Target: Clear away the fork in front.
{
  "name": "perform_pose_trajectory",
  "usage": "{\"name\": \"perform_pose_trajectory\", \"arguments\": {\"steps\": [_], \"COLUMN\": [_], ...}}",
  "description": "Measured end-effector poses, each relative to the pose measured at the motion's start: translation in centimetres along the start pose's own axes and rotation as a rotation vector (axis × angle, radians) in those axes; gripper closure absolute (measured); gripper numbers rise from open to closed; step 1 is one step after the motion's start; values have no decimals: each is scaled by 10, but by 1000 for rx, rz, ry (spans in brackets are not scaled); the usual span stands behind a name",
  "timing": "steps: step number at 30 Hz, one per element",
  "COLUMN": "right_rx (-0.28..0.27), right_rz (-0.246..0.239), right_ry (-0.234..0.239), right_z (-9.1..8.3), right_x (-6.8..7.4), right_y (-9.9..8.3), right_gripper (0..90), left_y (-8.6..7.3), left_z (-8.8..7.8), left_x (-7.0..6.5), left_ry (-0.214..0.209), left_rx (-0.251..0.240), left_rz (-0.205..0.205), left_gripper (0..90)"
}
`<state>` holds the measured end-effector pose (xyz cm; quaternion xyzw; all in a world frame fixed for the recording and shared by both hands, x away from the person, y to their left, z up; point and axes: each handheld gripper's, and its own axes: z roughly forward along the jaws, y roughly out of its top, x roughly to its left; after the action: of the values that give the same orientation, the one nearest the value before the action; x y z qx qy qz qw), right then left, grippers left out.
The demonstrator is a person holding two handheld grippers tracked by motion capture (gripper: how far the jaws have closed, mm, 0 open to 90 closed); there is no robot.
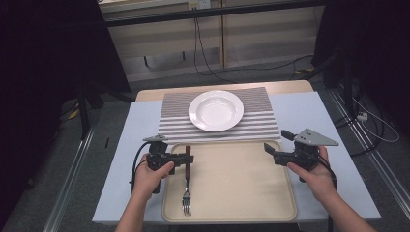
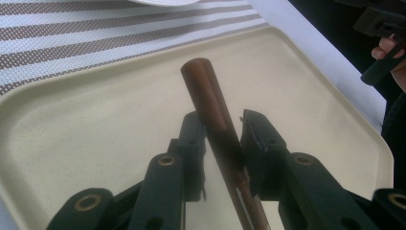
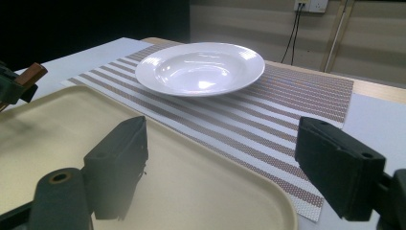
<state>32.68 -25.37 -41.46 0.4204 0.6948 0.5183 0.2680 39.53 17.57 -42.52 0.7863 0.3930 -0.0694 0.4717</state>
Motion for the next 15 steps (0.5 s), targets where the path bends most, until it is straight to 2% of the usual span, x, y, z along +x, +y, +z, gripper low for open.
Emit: {"name": "perform_pose_trajectory", "arguments": {"steps": [4, 8, 13, 15], "right_rx": [0, -2, -1, 0], "right_rz": [-1, 1, 1, 4], "right_ry": [-2, 1, 2, 1], "right_z": [0, -1, -1, -1], "right_x": [-1, -1, -1, -1], "right_y": [0, -1, -1, -1], "right_gripper": [187, 187, 187, 187], "left_y": [-1, -2, -3, -3], "left_z": [1, 2, 3, 2], "left_x": [3, 5, 7, 8], "left_ry": [27, 33, 61, 66], "left_rx": [8, 3, -4, 0], "left_rz": [-2, -14, 4, -4], "left_gripper": [681, 668, 661, 655]}}
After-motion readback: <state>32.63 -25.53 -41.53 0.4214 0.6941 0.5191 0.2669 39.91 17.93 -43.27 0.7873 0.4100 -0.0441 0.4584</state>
